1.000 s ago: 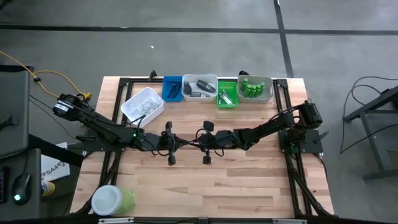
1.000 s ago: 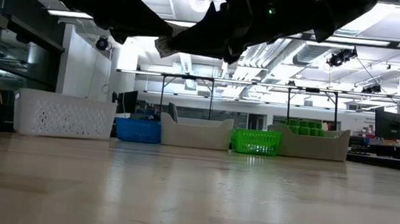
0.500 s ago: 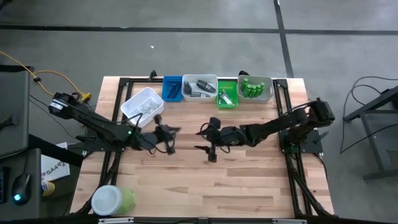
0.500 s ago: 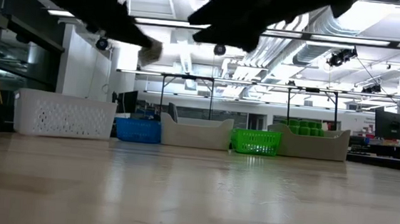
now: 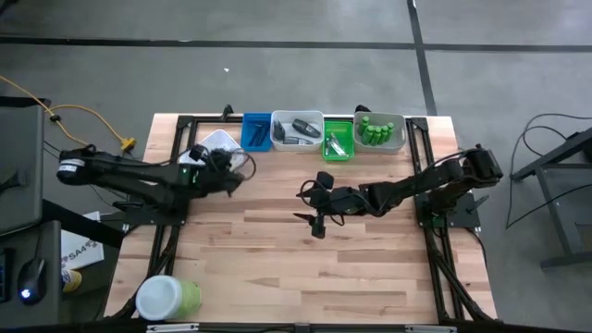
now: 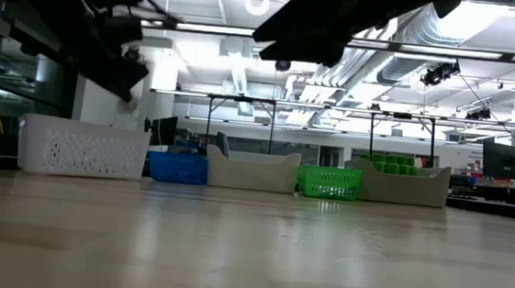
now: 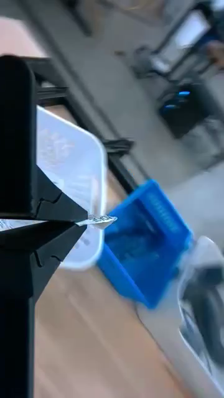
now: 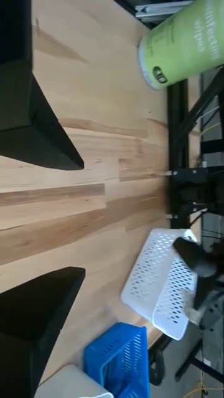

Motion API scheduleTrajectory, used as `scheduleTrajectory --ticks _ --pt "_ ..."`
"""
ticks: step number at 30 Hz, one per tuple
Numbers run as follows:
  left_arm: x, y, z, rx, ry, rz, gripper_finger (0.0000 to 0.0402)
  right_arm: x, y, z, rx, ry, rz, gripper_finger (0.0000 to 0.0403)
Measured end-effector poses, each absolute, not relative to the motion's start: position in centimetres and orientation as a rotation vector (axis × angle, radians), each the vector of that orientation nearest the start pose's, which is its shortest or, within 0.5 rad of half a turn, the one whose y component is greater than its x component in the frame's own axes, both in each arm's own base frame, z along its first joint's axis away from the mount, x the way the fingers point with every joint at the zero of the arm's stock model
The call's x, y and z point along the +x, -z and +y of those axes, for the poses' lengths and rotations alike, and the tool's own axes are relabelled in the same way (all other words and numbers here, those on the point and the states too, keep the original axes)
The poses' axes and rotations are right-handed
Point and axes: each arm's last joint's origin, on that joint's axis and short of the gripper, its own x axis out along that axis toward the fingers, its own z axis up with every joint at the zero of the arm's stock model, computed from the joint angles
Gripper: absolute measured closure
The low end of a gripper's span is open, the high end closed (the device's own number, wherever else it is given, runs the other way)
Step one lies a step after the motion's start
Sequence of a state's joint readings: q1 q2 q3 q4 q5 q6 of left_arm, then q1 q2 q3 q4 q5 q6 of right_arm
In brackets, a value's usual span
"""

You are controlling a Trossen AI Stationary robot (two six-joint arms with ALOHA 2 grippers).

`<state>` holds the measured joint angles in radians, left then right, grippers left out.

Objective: Pick & Place Travel size toiletries
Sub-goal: Put the bandage pack into the left white bin, then return to home position

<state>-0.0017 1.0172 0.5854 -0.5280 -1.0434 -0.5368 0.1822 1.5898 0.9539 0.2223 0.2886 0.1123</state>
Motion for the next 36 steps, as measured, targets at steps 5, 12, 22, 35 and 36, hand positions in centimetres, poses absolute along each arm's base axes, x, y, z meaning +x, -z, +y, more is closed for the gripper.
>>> scheduleTrajectory --ticks 5,12,22,35,36 --pt "16.6 -20.3 5.0 -0.114 -1.222 0.696 0.0401 34.1 -23.2 5.4 0.014 0.128 0.391 0.0141" --pt "15.9 -19.8 6.9 -0.29 -1.187 0.802 0.0382 34.1 -23.2 5.4 0.013 0.128 0.395 0.0141" --pt "15.7 -20.1 6.8 -0.284 -1.155 0.803 0.0229 34.1 -23.1 5.5 0.031 0.132 0.403 0.0141" --pt "13.5 -22.6 3.3 -0.221 -0.961 0.654 0.0182 33.4 -22.5 6.3 0.067 0.148 0.477 0.0141" --pt "13.3 -22.5 2.8 -0.205 -0.943 0.623 0.0182 33.2 -22.2 6.4 0.075 0.17 0.477 0.0141"
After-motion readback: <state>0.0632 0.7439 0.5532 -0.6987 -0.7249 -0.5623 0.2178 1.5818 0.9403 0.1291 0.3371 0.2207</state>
